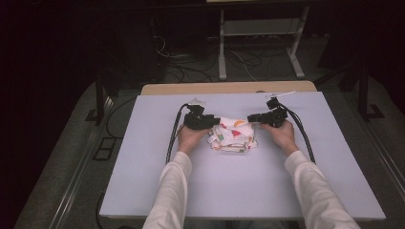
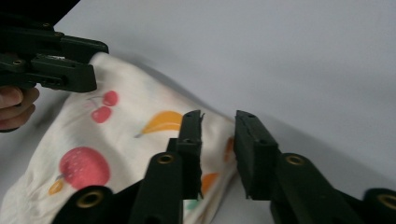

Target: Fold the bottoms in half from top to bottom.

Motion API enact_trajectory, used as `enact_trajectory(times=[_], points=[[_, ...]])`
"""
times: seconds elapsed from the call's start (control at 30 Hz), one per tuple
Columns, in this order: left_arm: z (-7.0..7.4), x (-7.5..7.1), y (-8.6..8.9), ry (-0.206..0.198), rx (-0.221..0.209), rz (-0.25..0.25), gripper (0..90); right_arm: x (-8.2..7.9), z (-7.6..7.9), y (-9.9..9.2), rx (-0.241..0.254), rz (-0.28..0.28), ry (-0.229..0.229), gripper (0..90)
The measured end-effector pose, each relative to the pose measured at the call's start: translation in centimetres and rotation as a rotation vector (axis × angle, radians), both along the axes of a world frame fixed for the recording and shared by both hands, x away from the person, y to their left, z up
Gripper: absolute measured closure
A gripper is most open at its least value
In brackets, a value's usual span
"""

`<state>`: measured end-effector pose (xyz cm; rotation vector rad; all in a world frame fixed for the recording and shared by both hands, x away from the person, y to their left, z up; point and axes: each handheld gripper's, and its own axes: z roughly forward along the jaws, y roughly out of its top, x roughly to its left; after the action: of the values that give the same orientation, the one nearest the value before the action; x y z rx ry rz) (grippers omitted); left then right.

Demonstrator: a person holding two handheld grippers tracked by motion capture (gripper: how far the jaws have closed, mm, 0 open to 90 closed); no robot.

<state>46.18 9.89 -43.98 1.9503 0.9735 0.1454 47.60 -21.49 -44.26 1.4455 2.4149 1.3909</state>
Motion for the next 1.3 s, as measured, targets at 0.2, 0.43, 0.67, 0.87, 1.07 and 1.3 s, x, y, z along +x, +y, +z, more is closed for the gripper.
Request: enact_trajectory(times=[0.2, 0.43, 0.67, 0.87, 1.07, 1.3], points=[[0.5, -0.6, 0.7, -0.003, -0.011, 0.027, 34.7, -1.0, 0.6, 0.1, 0.003, 0.020, -0.033, 44.8], [1.1, -1.4, 1.4, -0.004, -0.027, -0.008, 14.1, -2.4, 1.4, -0.2, -0.025, -0.010, -0.073, 13.5], [1.8, -2.2, 1.7, -0.007, -0.002, 0.000, 0.0, -3.8, 1.7, -1.1, -0.041, -0.042, -0.080, 0.3], [2.1, -2.9, 2.3, -0.024, 0.004, -0.003, 0.0, -5.3, 2.1, -2.1, -0.024, -0.034, -0.100, 0.0], [2.4, -3.6, 2.9, -0.035, 0.002, -0.005, 0.0, -6.3, 2.7, -3.0, -0.015, -0.038, -0.109, 0.0], [2.7, -5.0, 3.7, -0.055, -0.009, -0.006, 0.0, -7.7, 2.9, -3.7, -0.023, -0.038, -0.115, 0.0]])
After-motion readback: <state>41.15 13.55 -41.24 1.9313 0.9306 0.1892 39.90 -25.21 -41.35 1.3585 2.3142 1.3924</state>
